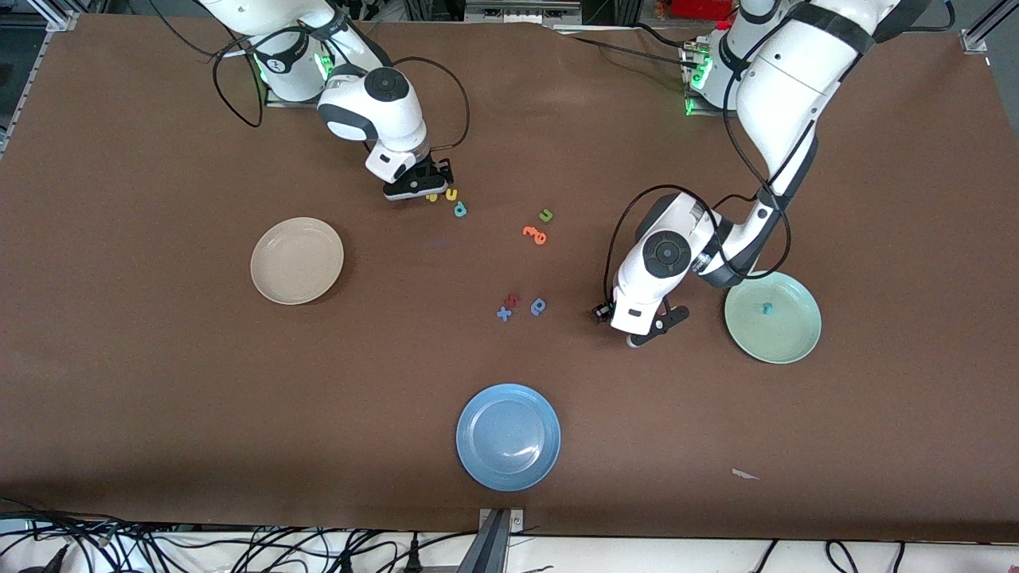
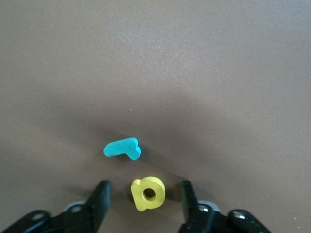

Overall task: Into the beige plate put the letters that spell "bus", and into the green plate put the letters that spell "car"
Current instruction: 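Move the left gripper to the yellow a and grasp it, then grasp yellow 2 with the right gripper while the left gripper lifts yellow a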

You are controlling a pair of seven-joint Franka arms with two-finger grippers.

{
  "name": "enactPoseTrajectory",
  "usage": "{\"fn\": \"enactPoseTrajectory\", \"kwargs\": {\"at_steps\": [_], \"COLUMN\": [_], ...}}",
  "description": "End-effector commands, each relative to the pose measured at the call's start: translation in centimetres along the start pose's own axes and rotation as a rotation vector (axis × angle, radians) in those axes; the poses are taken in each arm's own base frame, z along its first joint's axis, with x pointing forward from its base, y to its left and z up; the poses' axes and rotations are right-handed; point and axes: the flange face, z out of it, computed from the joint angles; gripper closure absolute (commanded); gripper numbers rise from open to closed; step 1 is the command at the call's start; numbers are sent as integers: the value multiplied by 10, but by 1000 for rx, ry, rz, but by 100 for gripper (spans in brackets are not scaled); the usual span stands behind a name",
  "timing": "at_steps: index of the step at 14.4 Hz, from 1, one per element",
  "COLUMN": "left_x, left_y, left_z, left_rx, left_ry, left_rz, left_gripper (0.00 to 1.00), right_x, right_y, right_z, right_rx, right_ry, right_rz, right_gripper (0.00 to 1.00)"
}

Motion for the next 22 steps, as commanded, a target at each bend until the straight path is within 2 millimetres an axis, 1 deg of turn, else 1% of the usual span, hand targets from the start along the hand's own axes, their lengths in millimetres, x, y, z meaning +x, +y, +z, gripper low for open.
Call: {"fn": "enactPoseTrajectory", "kwargs": {"at_steps": [1,2,3,4,5,6,9,11,12,13,16,17,18,19,20,21,22], "left_x": [3,4,5,7,7,8,10,10,11,13,12,12,12,14,15,15,18], "left_y": [6,5,5,4,3,3,1,2,2,5,6,6,6,5,6,6,5], "left_z": [0,0,0,-1,0,0,1,-1,-1,-7,-7,-7,-6,-8,-12,-16,-20], "left_rx": [8,7,7,6,7,7,8,6,5,-3,-3,-3,-2,-1,1,9,22], "left_ry": [25,25,25,26,25,24,25,27,28,35,35,35,34,35,38,38,34], "left_rz": [-5,-7,-5,-4,-1,-1,-1,0,1,-4,-1,-1,0,-3,-2,8,26], "left_gripper": [43,47,52,55,55,60,63,66,68,70,73,74,76,76,76,76,76], "right_x": [-1,0,0,0,0,2,2,4,4,3,3,2,3,3,3,3,2], "right_y": [1,1,1,1,1,1,-1,-2,-3,-3,-3,-3,-3,-3,-3,-3,-4], "right_z": [3,2,2,2,2,1,0,-1,-2,-1,-1,-1,-1,-1,-1,-1,-1], "right_rx": [11,12,11,12,13,17,30,32,33,32,30,30,32,32,36,39,39], "right_ry": [4,5,5,7,7,9,15,18,20,21,24,25,25,25,27,27,27], "right_rz": [1,1,1,0,0,2,1,2,-2,-15,-23,-26,-24,-24,-24,-23,-25], "right_gripper": [31,38,42,44,44,44,44,46,49,53,55,58,58,63,66,72,74]}}
